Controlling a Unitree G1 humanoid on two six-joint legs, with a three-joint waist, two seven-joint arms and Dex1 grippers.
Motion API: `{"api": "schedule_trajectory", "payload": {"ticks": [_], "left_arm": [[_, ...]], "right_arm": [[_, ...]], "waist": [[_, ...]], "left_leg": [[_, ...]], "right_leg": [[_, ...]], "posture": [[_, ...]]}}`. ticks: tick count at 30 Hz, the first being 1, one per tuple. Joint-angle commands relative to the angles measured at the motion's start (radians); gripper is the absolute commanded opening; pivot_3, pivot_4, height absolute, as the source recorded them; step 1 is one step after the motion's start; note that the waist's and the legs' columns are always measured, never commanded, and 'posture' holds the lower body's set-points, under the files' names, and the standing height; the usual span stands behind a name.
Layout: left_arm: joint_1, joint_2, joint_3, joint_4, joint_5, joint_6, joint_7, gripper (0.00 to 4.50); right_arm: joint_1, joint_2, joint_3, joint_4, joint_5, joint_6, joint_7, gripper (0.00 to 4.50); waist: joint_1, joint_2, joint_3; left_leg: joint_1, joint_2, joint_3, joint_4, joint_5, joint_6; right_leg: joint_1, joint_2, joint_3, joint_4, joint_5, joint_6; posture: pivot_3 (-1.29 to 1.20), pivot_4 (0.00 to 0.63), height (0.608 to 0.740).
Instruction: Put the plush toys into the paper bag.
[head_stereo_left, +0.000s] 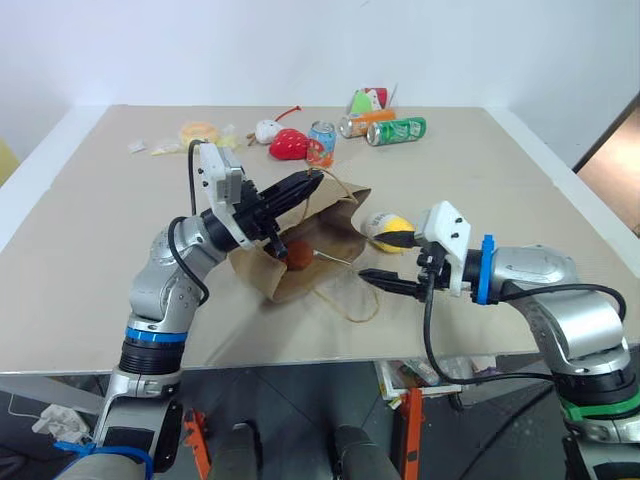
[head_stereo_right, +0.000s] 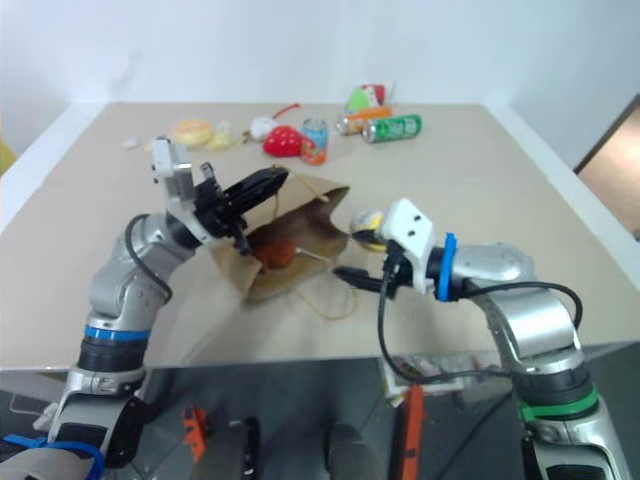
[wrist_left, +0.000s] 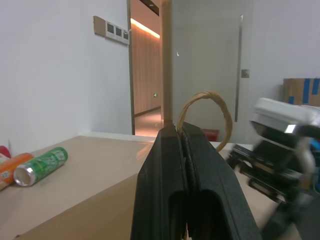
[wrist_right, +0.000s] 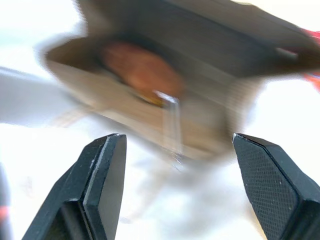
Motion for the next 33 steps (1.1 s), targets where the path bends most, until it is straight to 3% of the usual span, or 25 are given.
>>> {"api": "schedule_trajectory", "payload": {"ticks": [1, 14, 21, 33], "left_arm": [[-0.022, 0.002, 0.012, -0.022, -0.018, -0.002, -0.004, 0.0], [-0.024, 0.004, 0.012, -0.024, -0.016, 0.0, -0.003, 0.0], [-0.02, 0.008, 0.015, -0.033, -0.019, 0.003, 0.0, 0.0], [-0.02, 0.004, 0.012, -0.034, -0.019, 0.001, 0.002, 0.0]], "right_arm": [[-0.064, -0.016, -0.05, 0.116, -0.101, -0.088, -0.121, 3.69], [-0.205, 0.155, 0.059, 0.31, -0.192, -0.113, -0.233, 3.69], [-0.231, 0.179, 0.105, 0.405, -0.274, -0.123, -0.282, 3.69], [-0.241, 0.276, 0.113, 0.471, -0.278, -0.014, -0.326, 3.69]], "waist": [[-0.001, 0.0, 0.0], [0.0, 0.0, 0.0], [0.0, 0.0, 0.0], [-0.001, 0.0, 0.0]], "left_leg": [[0.0, 0.0, 0.0, 0.0, 0.0, 0.0], [0.0, 0.0, -0.001, -0.001, 0.0, 0.0], [0.0, -0.001, -0.001, -0.001, 0.0, 0.0], [0.0, -0.001, -0.001, -0.001, 0.0, 0.0]], "right_leg": [[0.0, 0.0, 0.0, 0.0, 0.0, 0.0], [-0.001, 0.001, 0.001, 0.0, 0.003, 0.005], [-0.001, 0.0, 0.001, 0.0, 0.001, 0.004], [0.0, 0.001, 0.001, 0.0, 0.003, 0.006]], "posture": [[0.0, 0.15, 0.74], [0.0, 0.15, 0.74], [0.0, 0.15, 0.74], [0.0, 0.15, 0.74]]}}
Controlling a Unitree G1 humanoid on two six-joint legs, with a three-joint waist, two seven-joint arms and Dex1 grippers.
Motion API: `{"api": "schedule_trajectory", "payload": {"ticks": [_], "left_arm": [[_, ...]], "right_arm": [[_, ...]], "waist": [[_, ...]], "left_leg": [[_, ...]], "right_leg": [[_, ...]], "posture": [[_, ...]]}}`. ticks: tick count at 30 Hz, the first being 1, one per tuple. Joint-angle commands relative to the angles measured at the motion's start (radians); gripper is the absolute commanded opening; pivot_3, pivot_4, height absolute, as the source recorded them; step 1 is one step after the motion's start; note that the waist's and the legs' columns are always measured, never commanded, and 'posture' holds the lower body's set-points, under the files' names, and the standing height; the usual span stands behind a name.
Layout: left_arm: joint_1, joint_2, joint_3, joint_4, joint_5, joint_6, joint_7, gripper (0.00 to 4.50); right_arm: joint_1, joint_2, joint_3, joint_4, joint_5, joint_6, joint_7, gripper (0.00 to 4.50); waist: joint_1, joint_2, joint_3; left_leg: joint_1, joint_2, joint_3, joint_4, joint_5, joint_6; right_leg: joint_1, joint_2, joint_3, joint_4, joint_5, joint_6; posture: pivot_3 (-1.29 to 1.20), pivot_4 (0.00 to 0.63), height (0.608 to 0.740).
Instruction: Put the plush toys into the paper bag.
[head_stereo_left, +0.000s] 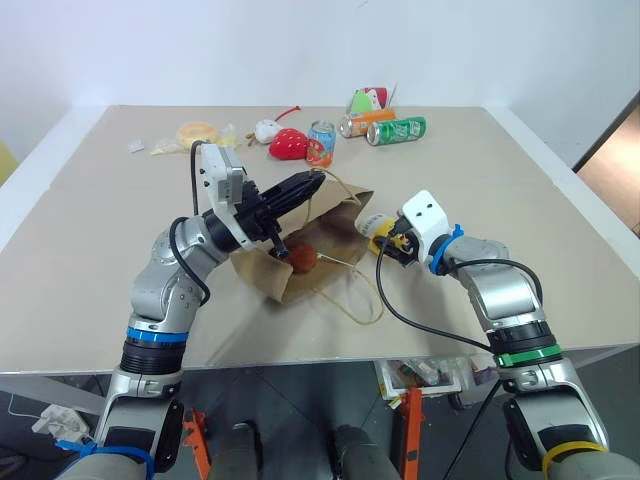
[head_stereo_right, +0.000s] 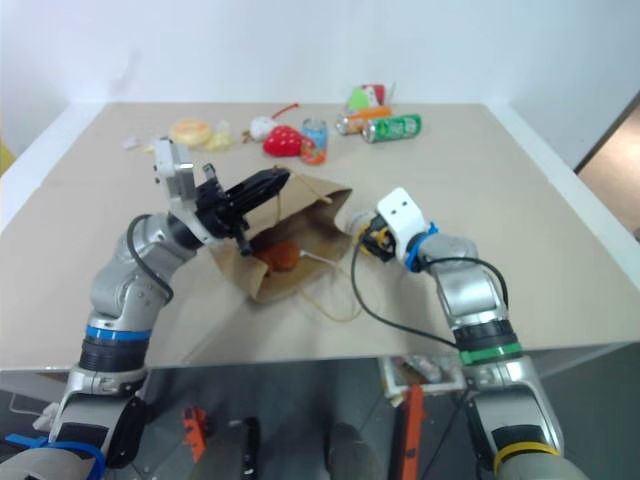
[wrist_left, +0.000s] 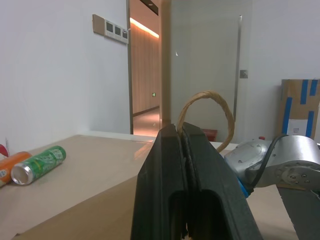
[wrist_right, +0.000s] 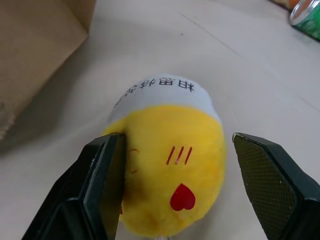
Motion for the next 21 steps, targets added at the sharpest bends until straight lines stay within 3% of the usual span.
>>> {"api": "schedule_trajectory", "payload": {"ticks": [1, 4, 10, 17, 21], "left_arm": [[-0.017, 0.0, 0.011, -0.036, -0.015, -0.007, 0.002, 0.0], [-0.014, -0.002, 0.012, -0.039, -0.014, -0.009, 0.004, 0.0], [-0.012, -0.003, 0.013, -0.04, -0.014, -0.011, 0.005, 0.0], [-0.008, 0.001, 0.014, -0.035, -0.014, -0.01, -0.002, 0.0], [-0.002, 0.008, 0.017, -0.035, -0.016, -0.002, -0.004, 0.0]], "right_arm": [[-0.032, 0.005, -0.021, 0.029, -0.01, 0.025, -0.032, 3.69], [-0.029, 0.006, -0.019, 0.036, -0.009, 0.038, -0.037, 2.83], [-0.006, -0.003, -0.015, -0.006, 0.002, 0.053, -0.014, 0.01], [0.014, -0.016, -0.112, -0.175, 0.089, 0.027, 0.014, 0.01], [0.095, -0.166, -0.188, -0.395, 0.217, 0.044, 0.207, 0.01]], "waist": [[0.0, 0.0, 0.0], [0.0, 0.0, 0.0], [0.0, 0.0, 0.0], [0.0, 0.0, 0.0], [0.003, 0.002, 0.001]], "left_leg": [[0.0, 0.0, 0.0, 0.0, 0.0, 0.0], [0.0, 0.0, 0.0, 0.0, 0.0, 0.0], [0.0, 0.0, 0.0, 0.0, 0.0, 0.0], [0.0, 0.0, 0.0, 0.0, 0.0, 0.0], [-0.001, 0.0, -0.001, -0.001, 0.0, 0.0]], "right_leg": [[0.0, 0.0, 0.0, 0.0, 0.0, -0.001], [0.0, 0.0, 0.0, 0.0, -0.001, -0.004], [0.0, 0.0, 0.0, 0.0, -0.001, -0.004], [0.0, 0.0, 0.0, 0.0, 0.0, 0.0], [0.0, 0.0, 0.0, 0.0, -0.001, 0.001]], "posture": [[0.0, 0.15, 0.74], [0.0, 0.15, 0.74], [0.0, 0.15, 0.74], [0.0, 0.15, 0.74], [0.0, 0.15, 0.74]]}}
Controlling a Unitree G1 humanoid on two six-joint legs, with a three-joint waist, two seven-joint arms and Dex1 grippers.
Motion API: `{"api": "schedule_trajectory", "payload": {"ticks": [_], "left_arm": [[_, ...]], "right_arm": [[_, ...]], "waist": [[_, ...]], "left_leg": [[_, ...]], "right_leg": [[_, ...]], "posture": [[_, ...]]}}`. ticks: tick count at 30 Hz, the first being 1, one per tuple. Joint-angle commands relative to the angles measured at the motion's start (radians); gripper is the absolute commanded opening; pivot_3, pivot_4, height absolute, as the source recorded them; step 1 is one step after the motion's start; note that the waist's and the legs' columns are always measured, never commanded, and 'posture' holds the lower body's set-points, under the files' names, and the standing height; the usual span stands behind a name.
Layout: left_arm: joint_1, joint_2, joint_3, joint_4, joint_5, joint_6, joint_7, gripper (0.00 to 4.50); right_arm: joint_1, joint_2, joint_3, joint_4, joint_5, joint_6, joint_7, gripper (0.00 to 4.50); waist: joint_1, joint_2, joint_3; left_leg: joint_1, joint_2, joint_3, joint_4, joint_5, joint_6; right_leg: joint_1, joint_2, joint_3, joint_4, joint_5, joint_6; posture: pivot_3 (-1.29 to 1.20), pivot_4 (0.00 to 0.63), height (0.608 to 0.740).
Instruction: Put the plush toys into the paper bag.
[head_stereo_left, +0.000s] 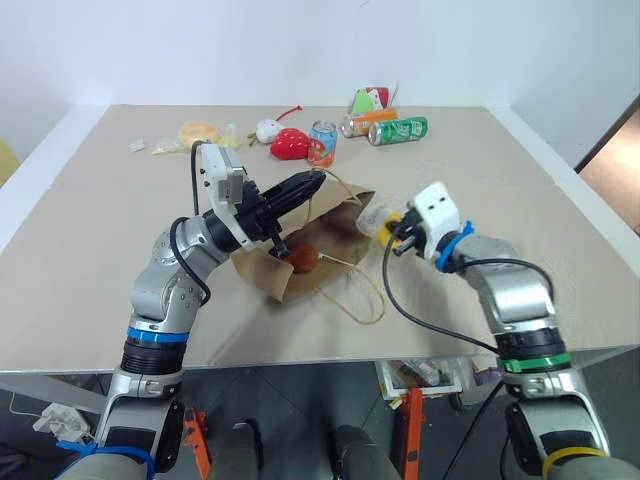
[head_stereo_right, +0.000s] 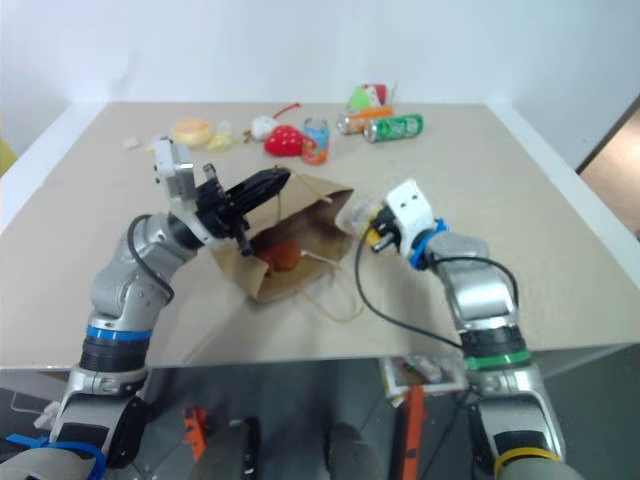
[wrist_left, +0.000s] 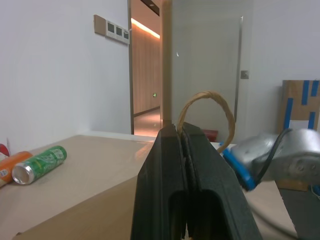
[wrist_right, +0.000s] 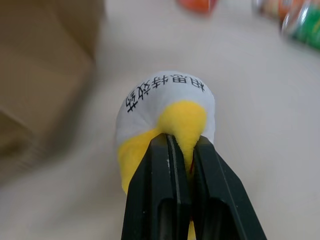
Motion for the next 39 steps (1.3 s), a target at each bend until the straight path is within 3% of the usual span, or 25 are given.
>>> {"api": "schedule_trajectory", "payload": {"ticks": [1, 5, 8, 15, 21, 30, 39], "left_arm": [[-0.003, 0.013, 0.019, -0.031, -0.018, 0.0, -0.003, 0.0], [-0.015, 0.017, 0.032, -0.015, -0.035, 0.019, 0.004, 0.0], [-0.027, 0.017, 0.04, -0.004, -0.046, 0.031, 0.012, 0.0], [-0.028, 0.017, 0.037, -0.013, -0.049, 0.038, 0.015, 0.0], [-0.028, 0.017, 0.038, -0.022, -0.049, 0.036, 0.025, 0.0], [-0.025, 0.016, 0.035, -0.034, -0.05, 0.035, 0.04, 0.0], [-0.023, 0.014, 0.032, -0.038, -0.05, 0.034, 0.046, 0.0]], "right_arm": [[0.058, -0.147, -0.099, -0.212, 0.115, 0.005, 0.17, 0.01], [0.111, -0.302, -0.126, -0.308, 0.179, 0.033, 0.282, 0.01], [0.085, -0.332, -0.092, -0.313, 0.165, 0.027, 0.277, 0.01], [-0.047, -0.218, 0.067, -0.37, 0.161, 0.054, 0.228, 0.01], [-0.054, -0.184, 0.204, -0.399, 0.127, 0.058, 0.25, 0.01], [-0.157, -0.106, 0.291, -0.169, -0.062, -0.047, 0.151, 0.01], [-0.22, -0.011, 0.327, -0.089, -0.103, -0.059, 0.154, 0.01]], "waist": [[0.004, 0.0, 0.0], [-0.001, 0.0, 0.0], [-0.008, 0.0, 0.0], [-0.01, 0.001, 0.001], [0.0, 0.001, 0.001], [-0.003, 0.001, 0.001], [-0.003, 0.001, 0.001]], "left_leg": [[0.0, -0.001, -0.001, 0.0, 0.0, 0.0], [0.0, -0.002, -0.001, -0.001, -0.001, -0.001], [0.001, -0.001, 0.0, 0.0, -0.001, -0.001], [0.003, -0.001, -0.001, 0.0, -0.001, 0.0], [0.001, -0.001, -0.001, 0.0, -0.001, -0.001], [0.001, -0.001, -0.001, 0.0, -0.001, -0.001], [0.001, -0.001, -0.001, 0.0, -0.001, 0.0]], "right_leg": [[0.0, 0.0, 0.0, 0.0, -0.001, 0.0], [0.001, -0.001, 0.0, 0.0, -0.004, -0.001], [0.0, -0.001, 0.0, 0.0, -0.004, -0.007], [0.0, -0.001, 0.0, 0.0, 0.0, -0.009], [0.0, -0.001, 0.0, 0.0, -0.003, -0.007], [-0.001, -0.001, 0.0, 0.0, -0.002, -0.007], [-0.001, -0.001, -0.001, 0.0, 0.0, -0.003]], "posture": [[0.0, 0.15, 0.74], [0.0, 0.15, 0.74], [0.0, 0.15, 0.74], [0.0, 0.15, 0.74], [0.0, 0.15, 0.74], [0.0, 0.15, 0.74], [0.0, 0.15, 0.74]]}}
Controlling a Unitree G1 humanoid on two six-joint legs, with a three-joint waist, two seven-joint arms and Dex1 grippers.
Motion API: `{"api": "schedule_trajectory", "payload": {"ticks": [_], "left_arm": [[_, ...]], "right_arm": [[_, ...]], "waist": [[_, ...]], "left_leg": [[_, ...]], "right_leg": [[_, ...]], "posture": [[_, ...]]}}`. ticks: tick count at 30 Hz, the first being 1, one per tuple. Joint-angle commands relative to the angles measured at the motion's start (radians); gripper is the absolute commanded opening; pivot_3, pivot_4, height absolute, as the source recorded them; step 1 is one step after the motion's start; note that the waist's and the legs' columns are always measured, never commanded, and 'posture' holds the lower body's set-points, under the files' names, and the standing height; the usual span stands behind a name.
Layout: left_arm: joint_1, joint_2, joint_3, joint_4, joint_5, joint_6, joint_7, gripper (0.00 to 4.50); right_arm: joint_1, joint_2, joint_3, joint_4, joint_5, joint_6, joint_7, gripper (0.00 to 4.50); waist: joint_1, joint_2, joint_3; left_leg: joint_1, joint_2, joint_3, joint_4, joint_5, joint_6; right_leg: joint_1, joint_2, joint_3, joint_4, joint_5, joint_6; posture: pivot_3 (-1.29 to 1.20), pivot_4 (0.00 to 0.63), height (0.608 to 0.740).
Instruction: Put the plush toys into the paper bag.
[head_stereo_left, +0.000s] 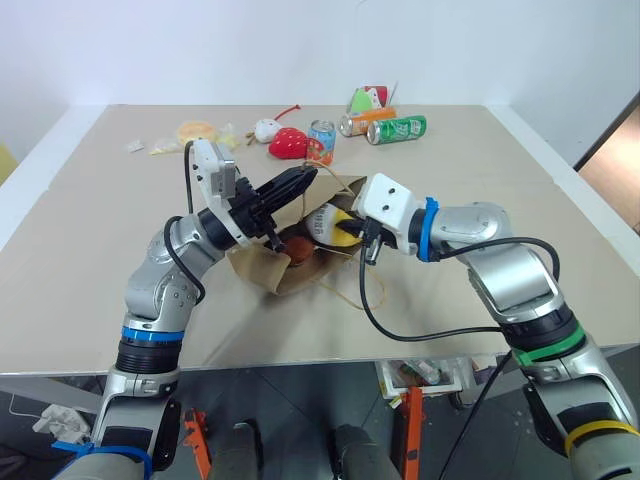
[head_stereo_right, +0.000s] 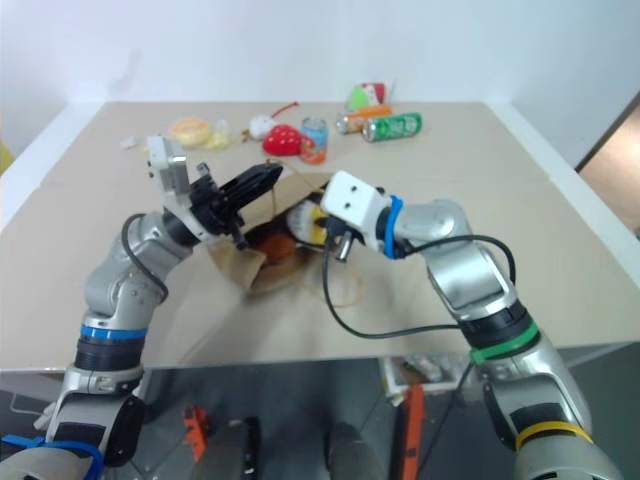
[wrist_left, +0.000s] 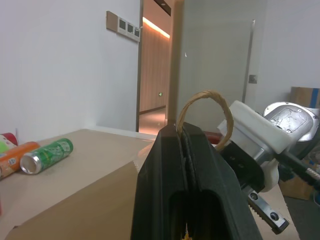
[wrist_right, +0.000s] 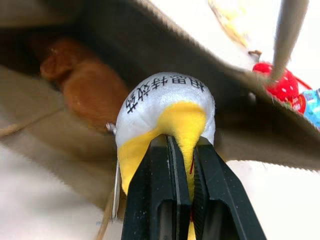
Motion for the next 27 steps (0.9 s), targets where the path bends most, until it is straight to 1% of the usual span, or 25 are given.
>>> {"api": "schedule_trajectory", "payload": {"ticks": [1, 4, 5, 6, 7, 9, 11, 12, 18, 22, 25, 27], "left_arm": [[-0.02, -0.002, 0.012, -0.039, -0.011, -0.009, 0.001, 0.0], [-0.023, -0.007, 0.012, -0.035, -0.01, -0.012, 0.004, 0.0], [-0.024, -0.008, 0.011, -0.035, -0.009, -0.013, 0.005, 0.0], [-0.024, -0.009, 0.011, -0.035, -0.008, -0.014, 0.006, 0.0], [-0.023, -0.011, 0.011, -0.036, -0.008, -0.013, 0.007, 0.0], [-0.02, -0.012, 0.011, -0.039, -0.008, -0.013, 0.008, 0.0], [-0.018, -0.014, 0.01, -0.04, -0.008, -0.013, 0.008, 0.0], [-0.019, -0.015, 0.01, -0.038, -0.007, -0.013, 0.008, 0.0], [-0.027, -0.018, 0.011, -0.026, -0.006, -0.015, 0.001, 0.0], [-0.039, -0.021, 0.011, -0.014, -0.006, -0.016, -0.005, 0.0], [-0.041, -0.021, 0.011, -0.013, -0.007, -0.014, -0.008, 0.0], [-0.041, -0.021, 0.011, -0.013, -0.009, -0.012, -0.01, 0.0]], "right_arm": [[-0.027, 0.046, 0.022, 0.016, -0.037, -0.018, -0.024, 0.01], [-0.033, 0.11, 0.034, 0.047, -0.051, 0.005, -0.055, 0.01], [-0.034, 0.123, 0.031, 0.055, -0.056, 0.01, -0.06, 0.87], [-0.033, 0.127, 0.027, 0.058, -0.058, 0.012, -0.06, 1.16], [-0.032, 0.129, 0.019, 0.062, -0.06, 0.014, -0.062, 1.62], [-0.034, 0.122, -0.005, 0.068, -0.062, 0.019, -0.071, 2.6], [-0.029, 0.098, -0.048, 0.049, -0.03, 0.034, -0.05, 3.7], [-0.023, 0.082, -0.07, 0.033, -0.011, 0.044, -0.034, 4.13], [0.056, -0.023, -0.194, -0.111, 0.125, 0.096, 0.069, 4.13], [0.162, -0.112, -0.303, -0.212, 0.228, 0.132, 0.127, 4.13], [0.246, -0.173, -0.361, -0.266, 0.28, 0.141, 0.154, 4.13], [0.288, -0.199, -0.386, -0.279, 0.283, 0.109, 0.153, 4.13]], "waist": [[0.0, 0.0, 0.0], [0.0, 0.0, 0.0], [0.0, 0.0, 0.0], [0.0, 0.0, 0.0], [0.001, 0.0, 0.0], [0.003, 0.0, 0.0], [0.003, 0.0, 0.0], [0.003, 0.0, 0.0], [0.003, 0.0, 0.0], [0.003, 0.0, 0.0], [0.003, 0.0, 0.0], [0.002, 0.0, 0.0]], "left_leg": [[0.0, 0.0, 0.0, 0.0, 0.0, 0.0], [0.0, 0.0, 0.0, 0.0, 0.0, 0.0], [0.0, 0.0, 0.0, -0.001, 0.0, 0.0], [0.0, 0.0, 0.0, 0.0, 0.0, 0.0], [0.0, 0.0, 0.0, 0.0, 0.0, 0.0], [0.0, 0.0, 0.0, 0.0, 0.0, 0.0], [0.0, 0.0, 0.0, 0.0, 0.0, 0.0], [-0.001, 0.0, 0.0, 0.0, 0.0, 0.0], [-0.001, 0.0, 0.0, -0.001, 0.0, 0.0], [-0.001, 0.0, -0.001, -0.001, 0.0, 0.0], [-0.001, -0.001, -0.001, -0.001, 0.0, 0.0], [0.0, -0.001, -0.001, 0.0, 0.0, 0.0]], "right_leg": [[0.0, 0.0, 0.0, 0.0, 0.0, 0.0], [0.0, 0.0, 0.0, 0.0, 0.0, 0.0], [0.0, 0.0, 0.0, 0.0, 0.0, 0.0], [0.0, 0.0, 0.0, 0.0, 0.0, 0.0], [0.0, 0.0, 0.0, 0.0, 0.0, 0.0], [0.0, 0.0, 0.0, 0.0, 0.0, 0.001], [0.0, 0.0, 0.0, 0.0, 0.0, 0.0], [0.0, 0.0, 0.0, 0.0, 0.0, 0.0], [0.0, 0.0, 0.0, 0.0, -0.001, 0.001], [0.0, 0.0, 0.0, 0.0, -0.001, 0.001], [0.0, 0.0, 0.0, 0.0, -0.001, 0.001], [0.0, 0.0, 0.0, 0.0, -0.004, -0.003]], "posture": [[0.0, 0.15, 0.74], [0.0, 0.15, 0.74], [0.0, 0.15, 0.74], [0.0, 0.15, 0.74], [0.0, 0.15, 0.74], [0.0, 0.15, 0.74], [0.0, 0.15, 0.74], [0.0, 0.15, 0.74], [0.0, 0.15, 0.74], [0.0, 0.15, 0.74], [0.0, 0.15, 0.74], [0.0, 0.15, 0.74]]}}
